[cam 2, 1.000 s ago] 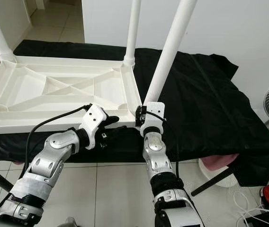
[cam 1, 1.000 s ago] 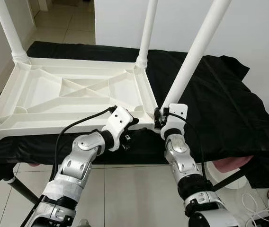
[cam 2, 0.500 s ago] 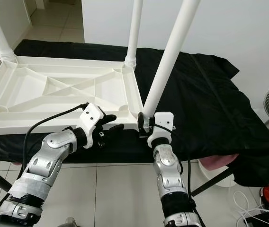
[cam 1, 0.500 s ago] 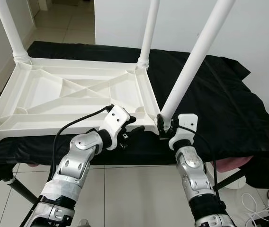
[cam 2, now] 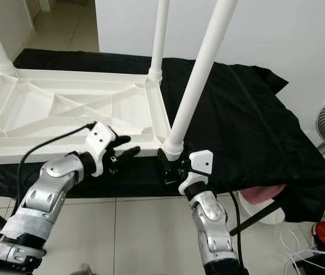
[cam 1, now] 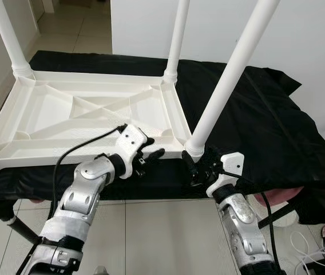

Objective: Building children table

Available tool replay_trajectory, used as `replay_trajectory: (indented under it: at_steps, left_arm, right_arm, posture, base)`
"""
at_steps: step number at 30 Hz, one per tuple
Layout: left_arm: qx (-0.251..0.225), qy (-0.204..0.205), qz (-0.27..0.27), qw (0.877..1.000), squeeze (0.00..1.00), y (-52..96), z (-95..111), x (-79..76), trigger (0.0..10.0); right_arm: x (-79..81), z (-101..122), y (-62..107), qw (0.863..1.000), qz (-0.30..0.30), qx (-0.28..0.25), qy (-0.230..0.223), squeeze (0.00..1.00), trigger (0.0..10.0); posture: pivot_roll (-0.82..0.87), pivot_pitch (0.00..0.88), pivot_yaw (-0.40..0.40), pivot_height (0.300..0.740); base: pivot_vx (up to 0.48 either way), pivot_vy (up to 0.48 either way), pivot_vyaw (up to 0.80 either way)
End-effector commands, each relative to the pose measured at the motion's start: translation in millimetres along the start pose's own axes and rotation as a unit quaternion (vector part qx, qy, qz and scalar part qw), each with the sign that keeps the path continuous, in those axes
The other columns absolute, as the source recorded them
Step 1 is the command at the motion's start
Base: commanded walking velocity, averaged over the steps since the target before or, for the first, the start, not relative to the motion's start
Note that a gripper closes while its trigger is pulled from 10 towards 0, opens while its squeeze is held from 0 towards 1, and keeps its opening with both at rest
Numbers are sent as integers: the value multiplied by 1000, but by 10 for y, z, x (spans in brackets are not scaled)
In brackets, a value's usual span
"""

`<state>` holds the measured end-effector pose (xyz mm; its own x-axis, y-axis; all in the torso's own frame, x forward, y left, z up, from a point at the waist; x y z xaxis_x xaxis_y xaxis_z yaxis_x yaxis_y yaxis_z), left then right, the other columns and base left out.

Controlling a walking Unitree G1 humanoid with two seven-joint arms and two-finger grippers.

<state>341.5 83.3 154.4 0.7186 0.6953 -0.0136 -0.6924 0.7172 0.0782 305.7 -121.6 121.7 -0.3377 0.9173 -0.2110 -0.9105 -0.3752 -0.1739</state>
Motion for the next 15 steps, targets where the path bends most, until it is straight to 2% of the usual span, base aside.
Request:
replay_trajectory:
  at_steps: [1, 3, 4, 8, 9, 10, 11, 12, 13, 15]
  left_arm:
    - [-20, -8, 42, 999, 0, -2, 82, 97, 10000]
    - [-22, -12, 41, 999, 0, 10, 104, 112, 10000]
    - [-25, -15, 42, 999, 0, 57, 147, 159, 10000]
    - [-24, -13, 40, 999, 0, 67, 146, 149, 10000]
    - [-21, -11, 31, 999, 0, 64, 126, 89, 10000]
    - [-21, -11, 31, 999, 0, 64, 126, 89, 10000]
    - [-18, -11, 22, 1000, 0, 60, 105, 32, 10000]
    - [-15, -9, 13, 1000, 0, 57, 82, -20, 10000]
    - [-8, -7, 1, 1000, 0, 54, 40, -84, 10000]
    - [3, -8, -16, 1000, 0, 57, -22, -162, 10000]
  right_arm:
    - [24, 10, 11, 1000, 27, 0, -3, 0, 0]
    - [35, 18, 10, 999, 38, -2, -4, 0, 0]
    - [-39, -8, -59, 998, 61, 7, 10, 0, 0]
    - [-110, -15, -102, 998, 60, 11, 15, 0, 0]
    - [-163, -14, -139, 998, 59, 13, 20, 0, 4000]
    - [-163, -14, -139, 998, 59, 13, 20, 0, 4000]
    - [-205, -15, -169, 998, 61, 15, 21, 0, 4980]
    - [-241, -11, -192, 998, 63, 16, 21, 0, 9294]
    - [-284, 1, -224, 997, 65, 16, 23, 0, 10000]
    - [-351, 23, -269, 997, 68, 16, 29, 0, 10000]
  posture:
    - [40, 33, -85, 740]
    - [40, 33, -85, 740]
    - [45, 33, -85, 740]
    - [49, 31, -85, 740]
    - [50, 30, -84, 740]
    - [50, 30, -84, 740]
    - [52, 30, -85, 740]
    - [53, 30, -84, 740]
    - [55, 29, -87, 740]
    - [56, 28, -89, 740]
  base:
    - [0, 0, 0]
    - [0, 0, 0]
    - [0, 0, 0]
    - [0, 0, 0]
    - [0, 0, 0]
    - [0, 0, 0]
    - [0, 0, 0]
    - [0, 0, 0]
    - [0, 0, 0]
    - [0, 0, 0]
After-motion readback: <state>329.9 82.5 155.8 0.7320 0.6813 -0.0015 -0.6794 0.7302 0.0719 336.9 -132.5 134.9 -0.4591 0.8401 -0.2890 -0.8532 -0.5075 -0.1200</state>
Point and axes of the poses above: a point about 5 cm out from each wrist's last joint towards the gripper, its own y axis pointing back from the gripper into the wrist, its own z axis along the axis of the wrist's last joint, x = y × z, the point moved 4 cm from there along -y, pointing out of the wrist towards the gripper, and after that the axes turned 14 degrees about y, right-handed, at the moved point
